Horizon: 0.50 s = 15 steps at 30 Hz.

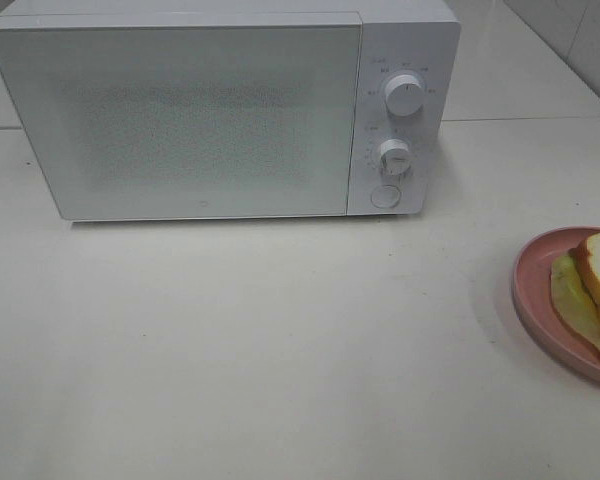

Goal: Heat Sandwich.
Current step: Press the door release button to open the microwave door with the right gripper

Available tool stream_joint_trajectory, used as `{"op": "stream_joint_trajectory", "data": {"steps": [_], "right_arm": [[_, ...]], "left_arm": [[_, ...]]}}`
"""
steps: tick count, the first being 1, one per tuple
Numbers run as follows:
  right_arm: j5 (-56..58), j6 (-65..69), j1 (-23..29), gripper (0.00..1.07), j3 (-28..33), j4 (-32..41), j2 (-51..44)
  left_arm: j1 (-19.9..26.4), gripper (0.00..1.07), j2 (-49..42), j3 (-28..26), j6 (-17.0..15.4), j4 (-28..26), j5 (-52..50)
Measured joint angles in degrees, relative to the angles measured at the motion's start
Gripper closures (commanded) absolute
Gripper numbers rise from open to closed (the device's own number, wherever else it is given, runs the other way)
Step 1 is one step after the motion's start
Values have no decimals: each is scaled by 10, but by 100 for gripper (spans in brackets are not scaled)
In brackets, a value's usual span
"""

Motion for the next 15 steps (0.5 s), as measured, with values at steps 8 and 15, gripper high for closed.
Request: {"op": "stream_joint_trajectory", "data": {"steps": [8, 15], "right_arm": [[0, 0, 0, 31, 0, 0, 0], [0, 0, 0, 31, 0, 0, 0]], "left_arm": [[0, 5, 0, 0, 0, 0, 0], [0, 5, 0, 0, 0, 0, 0]]}}
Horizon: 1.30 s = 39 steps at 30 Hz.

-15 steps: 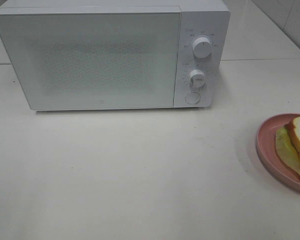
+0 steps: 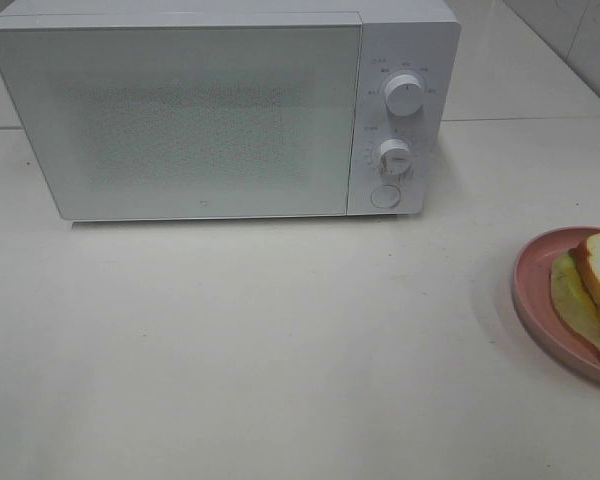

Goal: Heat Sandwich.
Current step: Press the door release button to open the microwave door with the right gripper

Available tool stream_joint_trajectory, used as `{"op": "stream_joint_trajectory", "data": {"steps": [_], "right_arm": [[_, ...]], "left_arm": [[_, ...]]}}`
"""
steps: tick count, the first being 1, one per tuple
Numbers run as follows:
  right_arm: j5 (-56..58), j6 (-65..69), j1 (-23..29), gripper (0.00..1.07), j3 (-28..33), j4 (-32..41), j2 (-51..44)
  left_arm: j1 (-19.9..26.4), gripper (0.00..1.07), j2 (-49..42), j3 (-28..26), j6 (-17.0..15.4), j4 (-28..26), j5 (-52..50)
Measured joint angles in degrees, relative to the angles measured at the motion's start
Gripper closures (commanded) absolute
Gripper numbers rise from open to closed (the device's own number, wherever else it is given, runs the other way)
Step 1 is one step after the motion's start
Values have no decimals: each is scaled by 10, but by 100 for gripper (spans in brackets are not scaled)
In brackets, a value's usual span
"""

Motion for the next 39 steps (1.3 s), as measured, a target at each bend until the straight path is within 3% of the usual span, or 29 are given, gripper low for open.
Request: {"op": "stream_joint_trajectory", "data": {"steps": [8, 18, 39], "right_arm": [[-15, 0, 0, 31, -14, 2, 6], [-60, 1, 0, 31, -15, 3, 112], [-302, 1, 0, 31, 29, 7, 315]], "left_arm": [[0, 5, 0, 0, 0, 0, 0], [0, 5, 0, 0, 0, 0, 0], [0, 5, 0, 0, 0, 0, 0]]}}
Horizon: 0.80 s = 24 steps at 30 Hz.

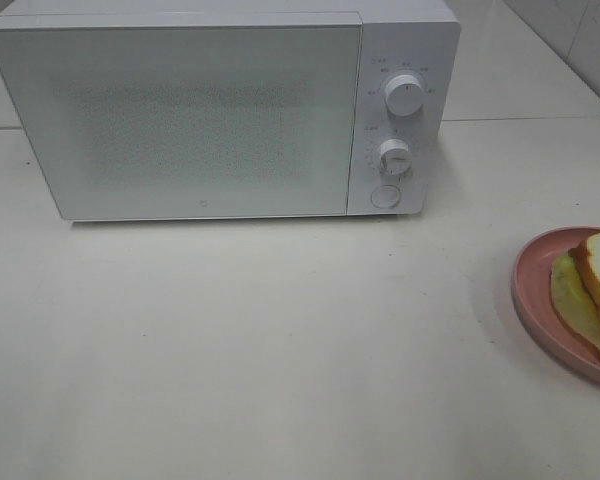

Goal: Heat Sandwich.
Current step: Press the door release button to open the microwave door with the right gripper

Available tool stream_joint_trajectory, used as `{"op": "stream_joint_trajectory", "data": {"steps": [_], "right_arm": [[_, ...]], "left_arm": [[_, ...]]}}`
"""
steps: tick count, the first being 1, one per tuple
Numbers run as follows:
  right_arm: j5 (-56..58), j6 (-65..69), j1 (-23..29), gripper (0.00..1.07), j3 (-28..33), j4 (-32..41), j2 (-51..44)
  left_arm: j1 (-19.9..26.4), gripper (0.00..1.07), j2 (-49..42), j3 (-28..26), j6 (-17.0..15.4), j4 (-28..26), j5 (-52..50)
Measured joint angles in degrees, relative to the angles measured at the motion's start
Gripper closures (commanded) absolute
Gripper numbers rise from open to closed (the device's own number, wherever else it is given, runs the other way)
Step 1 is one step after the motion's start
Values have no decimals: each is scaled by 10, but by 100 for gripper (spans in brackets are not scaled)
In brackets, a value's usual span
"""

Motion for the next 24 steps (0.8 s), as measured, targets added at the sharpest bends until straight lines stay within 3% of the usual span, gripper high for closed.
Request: {"op": "stream_joint_trajectory", "data": {"steps": [24], "right_arm": [[-295, 0, 0, 31, 11, 0, 227]], "left_arm": [[0, 5, 0, 0, 0, 0, 0]]}}
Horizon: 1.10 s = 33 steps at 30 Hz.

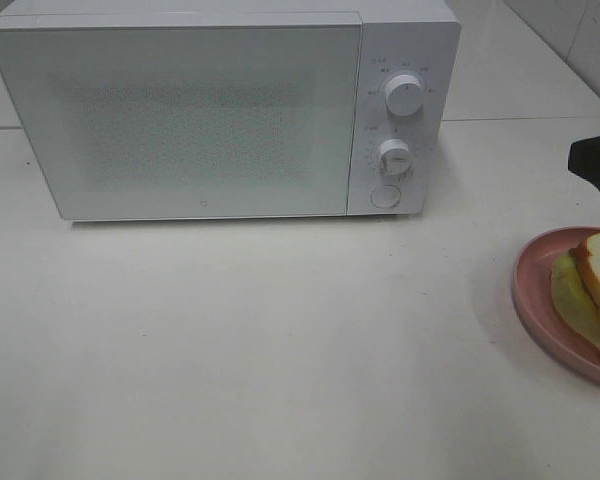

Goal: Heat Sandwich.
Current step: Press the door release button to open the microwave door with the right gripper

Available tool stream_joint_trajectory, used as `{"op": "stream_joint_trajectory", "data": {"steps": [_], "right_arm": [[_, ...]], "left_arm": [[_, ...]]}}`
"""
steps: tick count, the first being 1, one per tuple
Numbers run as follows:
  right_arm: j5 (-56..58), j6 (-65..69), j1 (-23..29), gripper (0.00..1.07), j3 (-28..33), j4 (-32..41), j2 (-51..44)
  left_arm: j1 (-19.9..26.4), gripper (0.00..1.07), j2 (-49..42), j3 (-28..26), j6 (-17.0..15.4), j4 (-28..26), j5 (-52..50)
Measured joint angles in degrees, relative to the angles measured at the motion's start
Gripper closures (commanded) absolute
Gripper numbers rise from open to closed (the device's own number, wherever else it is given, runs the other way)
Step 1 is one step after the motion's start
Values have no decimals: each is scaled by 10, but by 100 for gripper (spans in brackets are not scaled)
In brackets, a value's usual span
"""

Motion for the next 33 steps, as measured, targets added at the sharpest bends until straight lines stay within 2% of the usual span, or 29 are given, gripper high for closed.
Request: {"op": "stream_joint_trajectory", "data": {"steps": [6, 11, 13, 19, 23, 24, 27, 33], "right_arm": [[-68, 0, 0, 31, 0, 0, 42], [-168, -1, 0, 31, 4, 0, 91], [-233, -6, 0, 31, 15, 11, 120], [-291, -54, 4, 31, 29, 64, 160], [-340, -132, 53, 31, 41, 138, 186], [-340, -132, 53, 31, 41, 138, 186], [-382, -199, 112, 31, 44, 205, 216], [-429, -213, 160, 31, 44, 252, 249]], "left_arm": [[0, 5, 0, 0, 0, 0, 0], [0, 5, 0, 0, 0, 0, 0], [0, 5, 0, 0, 0, 0, 0], [0, 5, 0, 0, 0, 0, 0], [0, 5, 0, 0, 0, 0, 0], [0, 5, 0, 0, 0, 0, 0], [0, 5, 0, 0, 0, 0, 0], [0, 5, 0, 0, 0, 0, 0]]}}
